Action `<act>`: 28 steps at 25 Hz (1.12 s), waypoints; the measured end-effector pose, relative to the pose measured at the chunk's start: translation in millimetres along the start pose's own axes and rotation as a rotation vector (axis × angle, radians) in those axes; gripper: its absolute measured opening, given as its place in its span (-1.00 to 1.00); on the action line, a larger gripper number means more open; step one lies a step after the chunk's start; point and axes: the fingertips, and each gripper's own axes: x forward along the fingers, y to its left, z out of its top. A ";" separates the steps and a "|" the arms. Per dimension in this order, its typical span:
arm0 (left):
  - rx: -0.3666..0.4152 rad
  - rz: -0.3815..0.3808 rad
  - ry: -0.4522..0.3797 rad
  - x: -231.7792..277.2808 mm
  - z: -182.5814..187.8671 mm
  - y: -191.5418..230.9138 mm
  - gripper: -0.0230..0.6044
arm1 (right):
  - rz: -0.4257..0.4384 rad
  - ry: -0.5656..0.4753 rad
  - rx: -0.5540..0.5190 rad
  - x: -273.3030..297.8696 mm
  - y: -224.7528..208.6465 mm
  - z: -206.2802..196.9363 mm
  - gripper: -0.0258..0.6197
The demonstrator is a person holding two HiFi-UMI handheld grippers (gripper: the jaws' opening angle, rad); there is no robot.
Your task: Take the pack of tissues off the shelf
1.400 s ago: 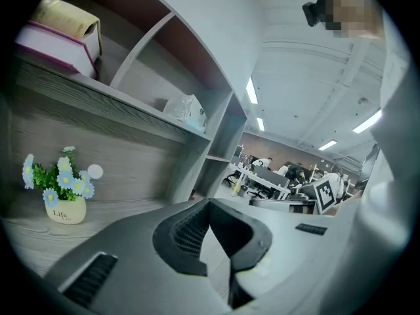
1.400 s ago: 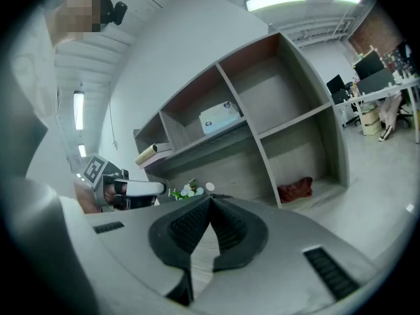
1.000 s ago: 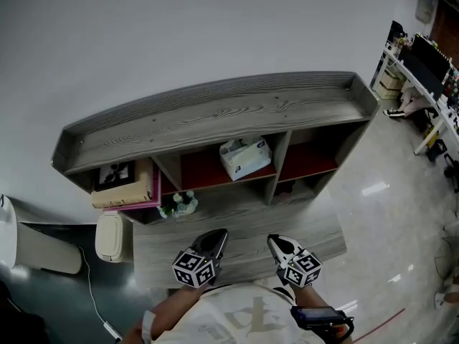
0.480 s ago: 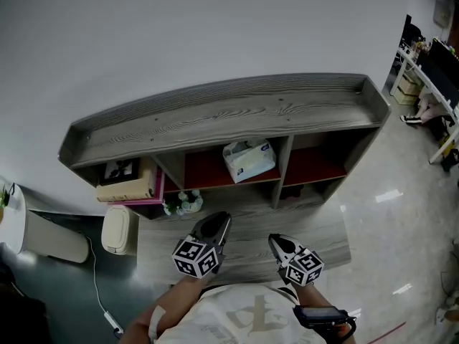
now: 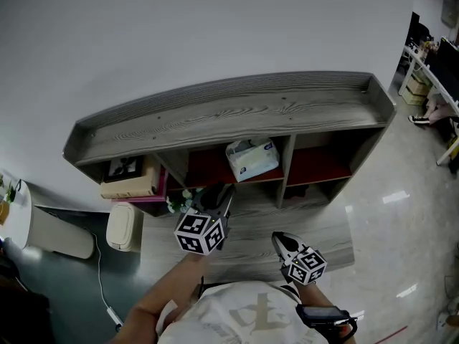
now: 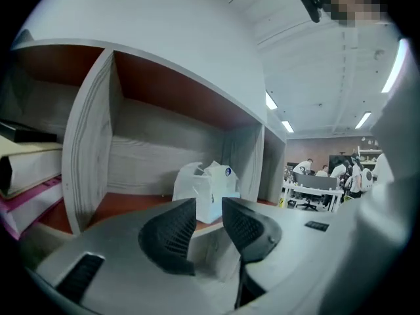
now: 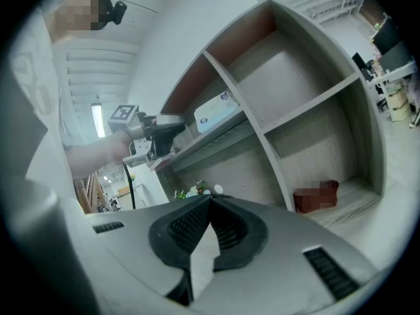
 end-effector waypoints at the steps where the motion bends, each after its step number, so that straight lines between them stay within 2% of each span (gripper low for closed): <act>1: 0.007 0.004 0.004 5.7 4.1 0.5 -0.48 | -0.002 -0.002 0.001 -0.9 -1.5 0.9 -0.91; 3: 0.016 0.013 0.017 16.9 9.9 1.7 -0.34 | -0.004 -0.006 0.002 -2.6 -4.4 2.6 -0.91; 12: 0.009 0.030 0.052 48.6 17.0 5.6 -0.34 | -0.015 -0.006 0.021 -6.9 -16.9 -0.8 -0.91; 18: -0.039 0.053 0.086 55.8 9.7 14.8 -0.34 | -0.013 -0.008 0.027 -5.1 -19.7 0.0 -0.91; 23: -0.050 0.059 0.086 57.0 9.8 17.7 -0.44 | -0.011 -0.006 0.028 -4.2 -19.5 -0.5 -0.91; 28: -0.053 0.070 0.078 57.0 9.2 19.8 -0.64 | -0.015 -0.007 0.030 -5.9 -21.1 -1.3 -0.91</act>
